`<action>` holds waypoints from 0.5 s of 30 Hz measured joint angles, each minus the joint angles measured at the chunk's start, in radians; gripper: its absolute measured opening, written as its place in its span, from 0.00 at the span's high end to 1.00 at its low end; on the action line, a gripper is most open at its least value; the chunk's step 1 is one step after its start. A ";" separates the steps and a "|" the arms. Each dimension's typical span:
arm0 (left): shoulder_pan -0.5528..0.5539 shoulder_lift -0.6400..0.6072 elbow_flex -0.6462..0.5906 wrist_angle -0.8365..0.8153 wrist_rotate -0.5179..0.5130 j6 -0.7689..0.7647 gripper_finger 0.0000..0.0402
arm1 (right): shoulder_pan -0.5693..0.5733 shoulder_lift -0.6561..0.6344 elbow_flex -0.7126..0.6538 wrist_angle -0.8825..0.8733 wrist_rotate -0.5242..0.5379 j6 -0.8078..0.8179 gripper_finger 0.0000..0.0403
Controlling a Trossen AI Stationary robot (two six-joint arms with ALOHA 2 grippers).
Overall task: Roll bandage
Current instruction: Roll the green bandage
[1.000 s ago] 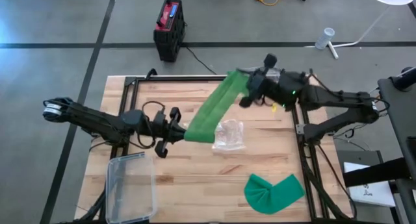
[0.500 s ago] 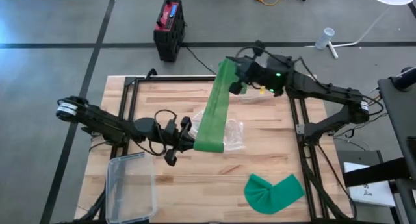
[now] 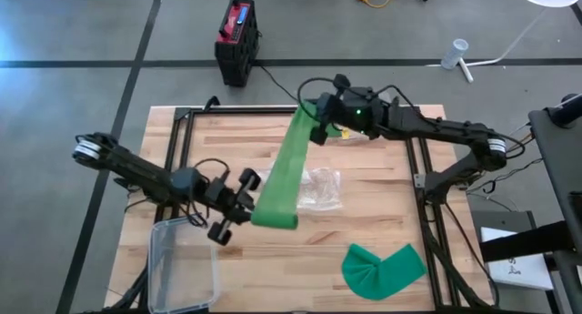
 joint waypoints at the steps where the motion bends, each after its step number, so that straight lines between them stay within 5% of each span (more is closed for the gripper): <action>1: 0.000 -0.014 0.000 -0.001 -0.025 0.009 0.99 | 0.008 0.000 -0.010 -0.001 -0.015 0.019 1.00; 15: 0.001 -0.172 0.000 -0.046 -0.326 0.191 0.99 | 0.134 -0.001 -0.074 -0.108 -0.165 0.090 1.00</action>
